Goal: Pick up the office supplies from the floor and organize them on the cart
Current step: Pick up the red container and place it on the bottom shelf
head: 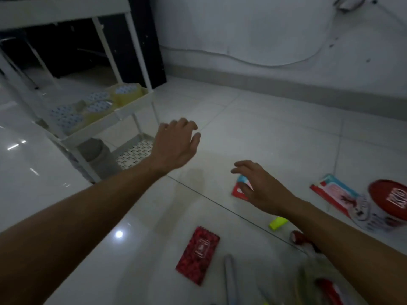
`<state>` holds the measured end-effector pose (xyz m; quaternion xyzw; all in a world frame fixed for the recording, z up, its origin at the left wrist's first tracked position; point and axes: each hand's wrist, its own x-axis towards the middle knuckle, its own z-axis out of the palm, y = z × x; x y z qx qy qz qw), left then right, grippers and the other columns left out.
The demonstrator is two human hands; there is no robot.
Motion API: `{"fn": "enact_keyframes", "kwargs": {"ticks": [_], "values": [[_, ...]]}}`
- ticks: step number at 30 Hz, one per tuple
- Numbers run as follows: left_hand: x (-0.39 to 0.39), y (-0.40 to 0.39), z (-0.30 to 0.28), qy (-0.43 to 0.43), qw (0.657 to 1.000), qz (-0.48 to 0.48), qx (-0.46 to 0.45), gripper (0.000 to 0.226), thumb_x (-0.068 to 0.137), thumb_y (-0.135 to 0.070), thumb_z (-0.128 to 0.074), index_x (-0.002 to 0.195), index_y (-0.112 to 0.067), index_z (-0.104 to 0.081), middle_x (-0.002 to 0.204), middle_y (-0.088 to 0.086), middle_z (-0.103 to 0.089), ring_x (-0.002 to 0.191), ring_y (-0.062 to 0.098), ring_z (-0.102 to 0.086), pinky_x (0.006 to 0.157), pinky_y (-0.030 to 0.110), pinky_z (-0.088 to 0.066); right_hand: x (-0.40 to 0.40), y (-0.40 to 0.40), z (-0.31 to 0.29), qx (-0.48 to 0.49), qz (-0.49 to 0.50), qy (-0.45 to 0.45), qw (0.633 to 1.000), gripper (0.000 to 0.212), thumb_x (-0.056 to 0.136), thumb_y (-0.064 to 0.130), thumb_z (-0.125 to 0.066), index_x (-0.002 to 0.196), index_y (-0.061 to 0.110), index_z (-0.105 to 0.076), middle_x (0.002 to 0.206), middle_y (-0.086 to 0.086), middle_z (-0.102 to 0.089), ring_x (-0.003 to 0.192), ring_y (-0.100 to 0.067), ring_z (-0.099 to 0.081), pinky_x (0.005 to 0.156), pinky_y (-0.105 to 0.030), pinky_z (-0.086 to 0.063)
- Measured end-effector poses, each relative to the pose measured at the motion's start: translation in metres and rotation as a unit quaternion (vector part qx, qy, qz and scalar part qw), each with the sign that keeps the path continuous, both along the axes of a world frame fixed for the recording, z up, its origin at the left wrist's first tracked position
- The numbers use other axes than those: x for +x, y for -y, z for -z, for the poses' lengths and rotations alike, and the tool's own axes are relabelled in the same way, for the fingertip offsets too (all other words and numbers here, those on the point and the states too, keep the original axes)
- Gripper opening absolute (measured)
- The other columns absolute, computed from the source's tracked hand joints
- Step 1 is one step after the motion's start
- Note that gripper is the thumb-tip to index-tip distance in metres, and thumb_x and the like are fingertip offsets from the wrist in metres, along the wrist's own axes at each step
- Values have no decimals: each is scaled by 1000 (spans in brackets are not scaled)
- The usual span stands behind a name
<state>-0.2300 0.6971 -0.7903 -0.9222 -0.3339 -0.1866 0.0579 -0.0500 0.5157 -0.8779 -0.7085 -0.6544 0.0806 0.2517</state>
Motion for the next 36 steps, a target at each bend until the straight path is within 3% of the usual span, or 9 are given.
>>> {"fn": "enact_keyframes", "kwargs": {"ticks": [5,10,12,15,19,24,28,32,36], "values": [[32,66,35,-80,980,-21,-179,45,101,-47,-33,133,-20,-48,129,5,-60,115,26,-57,100,44,-38,51,98,22,-100,-3,54,994,34,96,23,-53,129,20,-57,139,-2,-50,125,-22,-49,101,-43,-46],[49,115,85,-272,902,-46,-333,65,100,-54,-35,152,-15,-25,154,12,-38,139,29,-39,114,46,-29,88,184,29,-155,33,61,986,36,95,19,-54,131,21,-56,141,3,-46,126,-16,-46,103,-37,-42],[56,123,104,-322,876,-38,-356,72,99,-55,-37,155,-13,-20,158,13,-31,142,29,-35,115,45,-30,103,209,30,-166,53,73,982,36,96,19,-55,132,20,-56,140,3,-46,126,-15,-47,102,-34,-42],[71,135,115,-377,869,-11,-319,73,99,-56,-38,155,-14,-18,159,11,-30,142,28,-35,114,45,-31,125,240,31,-187,73,79,976,35,95,18,-57,130,17,-57,136,2,-49,124,-16,-49,102,-34,-43],[101,153,115,-367,879,34,-304,70,99,-51,-44,153,-13,-24,159,9,-30,143,26,-34,115,40,-30,148,267,31,-180,128,52,974,35,95,18,-55,130,19,-56,136,1,-50,122,-19,-51,98,-42,-49],[130,175,121,-346,875,85,-328,66,98,-45,-50,152,-14,-30,156,11,-35,142,26,-35,114,32,-30,160,263,25,-101,202,23,974,27,99,18,-52,126,17,-57,128,-4,-56,102,-14,-57,78,-35,-55],[143,181,124,-345,877,91,-321,63,98,-44,-47,151,-17,-29,152,13,-36,137,31,-38,110,41,-35,155,243,33,-83,205,-9,975,30,99,17,-54,129,16,-56,131,-5,-55,113,-17,-55,86,-36,-54],[154,178,128,-319,887,89,-322,65,100,-43,-44,154,-15,-23,161,14,-17,148,32,-18,116,43,-25,147,216,46,-31,194,109,974,29,93,14,-60,121,10,-62,124,-9,-61,110,-25,-59,85,-42,-55],[159,166,139,-289,893,70,-336,70,98,-44,-46,156,-19,-17,165,10,-6,150,31,-13,118,44,-21,152,195,48,70,279,175,942,20,89,18,-62,107,12,-64,110,-7,-62,99,-21,-57,84,-39,-47]]}}
